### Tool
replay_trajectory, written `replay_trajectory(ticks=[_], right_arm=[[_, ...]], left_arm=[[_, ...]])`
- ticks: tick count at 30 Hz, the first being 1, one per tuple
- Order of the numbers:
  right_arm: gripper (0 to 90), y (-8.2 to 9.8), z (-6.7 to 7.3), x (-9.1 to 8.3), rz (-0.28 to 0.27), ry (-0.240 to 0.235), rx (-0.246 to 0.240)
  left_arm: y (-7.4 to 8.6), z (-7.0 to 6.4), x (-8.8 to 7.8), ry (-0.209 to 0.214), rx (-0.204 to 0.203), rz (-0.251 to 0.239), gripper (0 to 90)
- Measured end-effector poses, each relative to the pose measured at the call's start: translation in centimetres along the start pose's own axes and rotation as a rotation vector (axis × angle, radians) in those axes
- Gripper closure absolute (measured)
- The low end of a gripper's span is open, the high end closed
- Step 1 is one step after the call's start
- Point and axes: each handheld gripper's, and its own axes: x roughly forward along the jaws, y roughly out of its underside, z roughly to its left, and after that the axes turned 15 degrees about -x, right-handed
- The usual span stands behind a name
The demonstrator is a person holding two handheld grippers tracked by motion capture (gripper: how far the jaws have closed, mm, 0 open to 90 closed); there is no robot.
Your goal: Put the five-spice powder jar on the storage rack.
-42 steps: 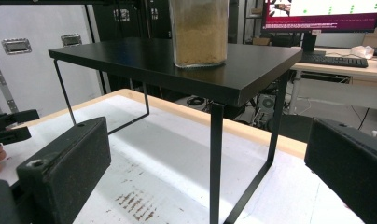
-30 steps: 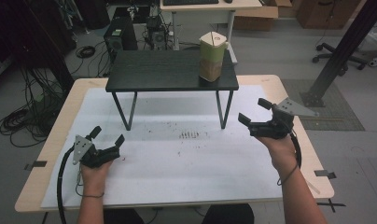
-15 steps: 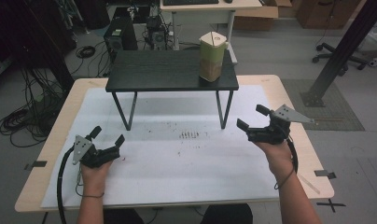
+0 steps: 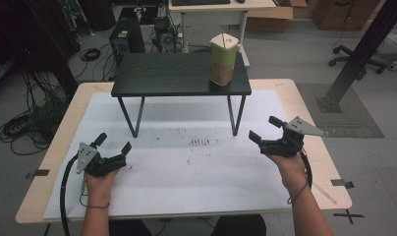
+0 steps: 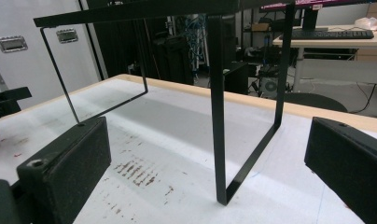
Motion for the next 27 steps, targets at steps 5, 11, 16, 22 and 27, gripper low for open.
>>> replay_trajectory(ticks=[5, 11, 16, 22, 27], right_arm=[[0.1, 1.3, 0.2, 0.3, 0.005, 0.004, 0.013], [0.1, 2.8, 0.6, 0.8, 0.012, 0.004, 0.030], [0.2, 4.3, 1.0, 1.2, 0.022, 0.006, 0.053], [0.4, 5.6, 1.3, 1.6, 0.030, 0.012, 0.070], [0.6, 6.9, 1.6, 1.7, 0.026, 0.017, 0.083]], left_arm=[[0.0, 0.0, 0.0, 0.000, -0.001, 0.000, 0.4], [0.0, 0.0, 0.0, 0.000, 0.000, 0.000, 0.4], [0.0, 0.0, 0.0, 0.001, 0.000, -0.001, 0.4], [0.0, 0.0, 0.0, 0.003, 0.000, -0.002, 0.4], [0.0, 0.0, 0.0, 0.004, -0.001, -0.001, 0.4]])
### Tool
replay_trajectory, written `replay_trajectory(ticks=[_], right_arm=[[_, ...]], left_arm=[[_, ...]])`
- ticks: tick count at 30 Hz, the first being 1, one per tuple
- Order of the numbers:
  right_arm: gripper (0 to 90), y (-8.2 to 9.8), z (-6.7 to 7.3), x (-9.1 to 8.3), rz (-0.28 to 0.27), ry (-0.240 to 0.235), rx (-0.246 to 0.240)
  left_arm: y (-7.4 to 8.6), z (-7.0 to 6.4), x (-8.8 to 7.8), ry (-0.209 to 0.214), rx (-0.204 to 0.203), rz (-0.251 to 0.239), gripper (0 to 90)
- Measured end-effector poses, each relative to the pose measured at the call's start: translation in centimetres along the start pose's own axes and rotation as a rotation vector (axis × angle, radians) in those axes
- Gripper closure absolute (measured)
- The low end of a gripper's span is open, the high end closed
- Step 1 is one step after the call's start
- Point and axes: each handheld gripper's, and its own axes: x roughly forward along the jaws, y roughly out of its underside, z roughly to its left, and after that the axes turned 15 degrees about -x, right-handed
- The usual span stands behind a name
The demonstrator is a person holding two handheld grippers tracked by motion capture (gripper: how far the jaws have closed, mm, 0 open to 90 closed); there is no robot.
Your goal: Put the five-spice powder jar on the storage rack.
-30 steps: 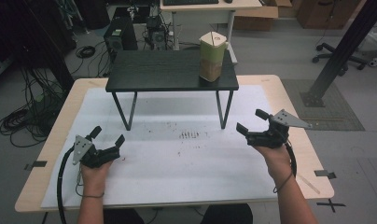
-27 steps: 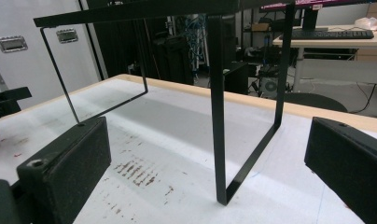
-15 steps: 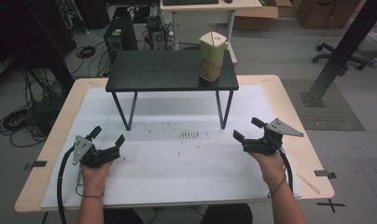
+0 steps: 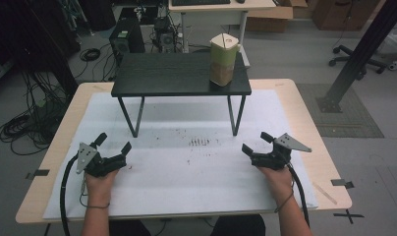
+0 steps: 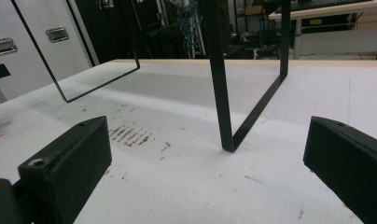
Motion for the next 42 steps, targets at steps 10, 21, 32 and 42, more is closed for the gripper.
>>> replay_trajectory(ticks=[10, 21, 32, 42], right_arm=[[1.1, 1.0, 0.5, -0.2, -0.039, 0.015, -0.009], [1.1, 1.0, 0.9, -0.2, -0.035, 0.016, -0.053], [1.0, 1.0, 1.0, -0.2, -0.045, 0.007, -0.061], [1.0, 1.1, 1.1, -0.4, -0.051, 0.018, -0.055]], left_arm=[[0.0, 0.0, 0.0, 0.002, 0.000, -0.001, 0.4], [0.0, -0.1, 0.0, 0.001, 0.005, 0.002, 0.4], [0.1, 0.0, 0.1, 0.003, 0.001, 0.006, 0.4], [0.1, 0.0, 0.1, 0.007, -0.003, 0.008, 0.4]])
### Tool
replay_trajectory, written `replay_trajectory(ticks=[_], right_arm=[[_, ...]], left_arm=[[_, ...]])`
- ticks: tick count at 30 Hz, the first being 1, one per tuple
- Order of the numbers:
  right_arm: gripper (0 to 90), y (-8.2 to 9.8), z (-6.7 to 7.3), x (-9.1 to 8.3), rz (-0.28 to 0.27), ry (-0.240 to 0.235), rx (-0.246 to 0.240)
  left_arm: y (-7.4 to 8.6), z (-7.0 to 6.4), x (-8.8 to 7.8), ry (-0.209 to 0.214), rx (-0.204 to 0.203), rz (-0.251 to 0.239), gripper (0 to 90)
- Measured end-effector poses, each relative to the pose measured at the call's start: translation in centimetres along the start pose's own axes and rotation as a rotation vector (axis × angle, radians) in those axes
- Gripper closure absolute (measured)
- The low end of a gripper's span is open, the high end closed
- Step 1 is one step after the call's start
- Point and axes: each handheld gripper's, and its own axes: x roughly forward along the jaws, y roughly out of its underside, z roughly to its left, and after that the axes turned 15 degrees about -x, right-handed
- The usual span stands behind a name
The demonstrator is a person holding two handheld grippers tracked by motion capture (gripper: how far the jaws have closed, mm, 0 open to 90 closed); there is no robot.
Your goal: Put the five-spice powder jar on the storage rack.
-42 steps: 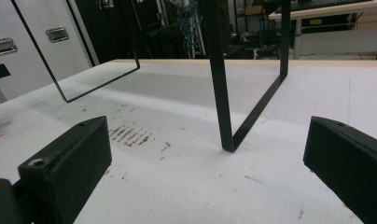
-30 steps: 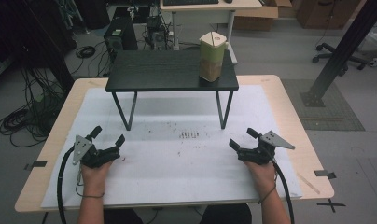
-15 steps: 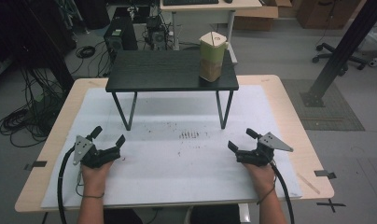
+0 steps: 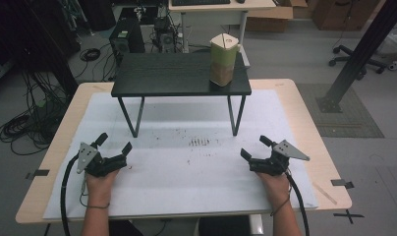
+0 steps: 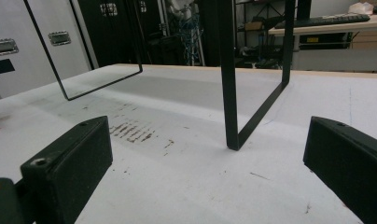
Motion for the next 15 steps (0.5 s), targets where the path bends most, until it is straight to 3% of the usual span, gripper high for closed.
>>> replay_trajectory(ticks=[15], right_arm=[[0.6, 0.00, 0.05, -0.05, -0.007, 0.002, 0.001]], left_arm=[[0.01, -0.10, -0.09, -0.002, 0.003, 0.004, 0.4]])
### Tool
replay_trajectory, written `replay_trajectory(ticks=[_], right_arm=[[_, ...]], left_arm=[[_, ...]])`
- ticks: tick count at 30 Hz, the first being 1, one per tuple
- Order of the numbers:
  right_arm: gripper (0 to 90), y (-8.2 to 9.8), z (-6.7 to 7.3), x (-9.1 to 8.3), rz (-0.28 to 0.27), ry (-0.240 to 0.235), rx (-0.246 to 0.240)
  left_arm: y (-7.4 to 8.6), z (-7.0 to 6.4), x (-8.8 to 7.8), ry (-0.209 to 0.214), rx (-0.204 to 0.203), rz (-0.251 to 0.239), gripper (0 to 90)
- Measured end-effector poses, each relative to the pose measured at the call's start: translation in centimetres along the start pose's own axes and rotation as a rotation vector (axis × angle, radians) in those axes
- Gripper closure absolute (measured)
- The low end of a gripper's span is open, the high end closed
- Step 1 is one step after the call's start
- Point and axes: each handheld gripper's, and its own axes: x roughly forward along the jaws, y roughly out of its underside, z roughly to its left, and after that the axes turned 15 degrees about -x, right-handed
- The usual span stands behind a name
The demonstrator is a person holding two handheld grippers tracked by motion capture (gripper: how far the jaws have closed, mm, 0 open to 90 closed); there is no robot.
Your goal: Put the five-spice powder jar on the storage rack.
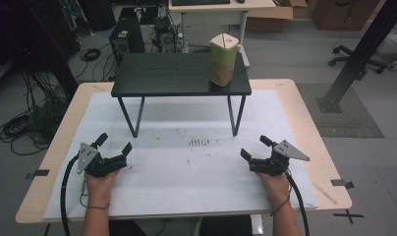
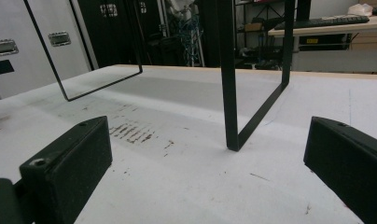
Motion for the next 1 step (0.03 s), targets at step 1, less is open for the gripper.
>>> replay_trajectory(ticks=[1], right_arm=[[0.5, 0.01, -0.06, 0.04, -0.002, -0.001, 0.001]], left_arm=[[-0.01, 0.04, 0.03, 0.000, -0.003, -0.001, 0.4]])
